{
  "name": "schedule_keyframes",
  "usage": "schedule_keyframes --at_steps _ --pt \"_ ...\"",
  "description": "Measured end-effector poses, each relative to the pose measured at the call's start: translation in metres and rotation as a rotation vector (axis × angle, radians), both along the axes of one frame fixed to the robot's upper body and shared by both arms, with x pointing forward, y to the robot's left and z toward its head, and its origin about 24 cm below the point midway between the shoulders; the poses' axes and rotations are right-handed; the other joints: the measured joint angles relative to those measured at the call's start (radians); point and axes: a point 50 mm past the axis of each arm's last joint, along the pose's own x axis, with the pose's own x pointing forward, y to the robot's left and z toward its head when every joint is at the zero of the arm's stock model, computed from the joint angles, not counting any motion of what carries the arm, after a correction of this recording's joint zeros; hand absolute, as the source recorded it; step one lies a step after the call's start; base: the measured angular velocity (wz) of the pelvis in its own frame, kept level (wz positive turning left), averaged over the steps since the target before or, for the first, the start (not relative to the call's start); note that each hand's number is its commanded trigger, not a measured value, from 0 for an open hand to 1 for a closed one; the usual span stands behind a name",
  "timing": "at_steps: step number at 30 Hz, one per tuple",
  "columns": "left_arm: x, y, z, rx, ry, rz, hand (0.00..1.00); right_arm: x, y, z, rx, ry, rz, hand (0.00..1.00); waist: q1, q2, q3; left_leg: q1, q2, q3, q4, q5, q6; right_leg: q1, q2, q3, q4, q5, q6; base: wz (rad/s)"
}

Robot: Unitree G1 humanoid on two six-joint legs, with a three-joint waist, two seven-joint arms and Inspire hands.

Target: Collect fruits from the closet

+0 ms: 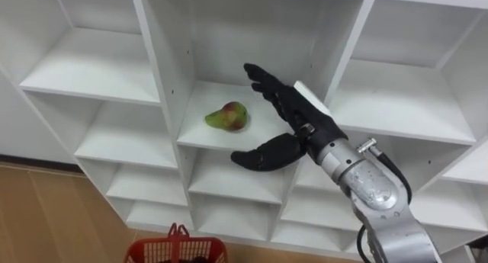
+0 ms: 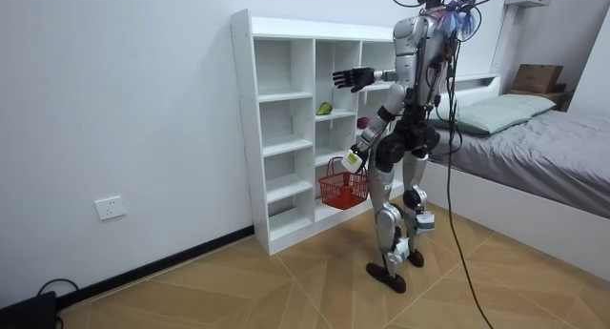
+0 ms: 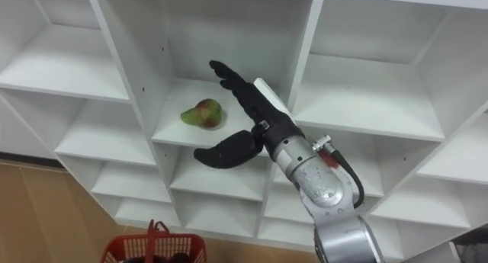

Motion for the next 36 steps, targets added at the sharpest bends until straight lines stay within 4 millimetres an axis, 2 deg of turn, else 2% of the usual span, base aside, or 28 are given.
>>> schedule_keyframes --at_steps 2,4,9,17,21,32,36 --pt "0.001 -0.002 0.0 -0.004 -0.006 0.0 1.0 0.001 -0.001 -0.003 -0.02 -0.002 -0.03 0.0 0.008 -0.001 0.0107 -0.003 0.0 -0.003 -0.004 0.0 0.0 0.0 0.0 -0.003 0.001 0.0 0.0 0.03" --pt "0.003 -0.003 0.001 -0.007 -0.012 -0.002 1.0 0.002 -0.002 -0.005 -0.035 -0.004 -0.052 0.0 0.015 -0.002 0.0122 -0.007 0.0 -0.004 -0.007 0.0 0.0 -0.004 0.0 -0.003 0.0 0.0 0.0 0.0" --pt "0.005 -0.004 0.002 -0.008 -0.02 -0.006 1.0 0.004 0.003 -0.011 -0.049 -0.001 -0.082 0.0 0.03 -0.008 0.0101 -0.019 0.0 -0.009 0.001 0.0 0.0 -0.015 0.0 -0.007 0.001 0.0 0.0 0.02" --pt "0.006 -0.007 0.002 0.005 -0.023 -0.055 1.0 0.022 0.009 -0.025 -0.07 0.024 -0.174 0.0 0.037 -0.022 0.0086 -0.02 -0.005 -0.029 0.003 0.001 0.001 -0.013 -0.007 -0.03 -0.002 -0.001 0.001 0.05" --pt "0.004 -0.005 0.002 0.007 -0.023 -0.059 1.0 0.032 0.01 -0.028 -0.067 0.026 -0.208 0.0 0.037 -0.027 0.0111 -0.02 -0.005 -0.033 0.007 0.001 0.001 -0.008 -0.007 -0.034 -0.003 -0.001 0.001 0.03" --pt "0.002 -0.005 0.002 0.016 -0.02 -0.063 1.0 0.039 -0.002 -0.052 -0.068 0.115 -0.345 0.0 0.034 -0.036 0.0076 -0.054 -0.015 -0.108 0.009 0.007 0.002 0.007 -0.015 -0.1 -0.018 -0.003 0.004 0.18" --pt "0.002 -0.004 0.003 0.02 -0.026 -0.076 1.0 0.046 -0.006 -0.054 -0.097 0.117 -0.393 0.0 0.035 -0.042 0.0075 -0.066 -0.021 -0.118 0.016 0.015 0.004 -0.002 -0.022 -0.111 -0.018 -0.003 0.004 0.11"
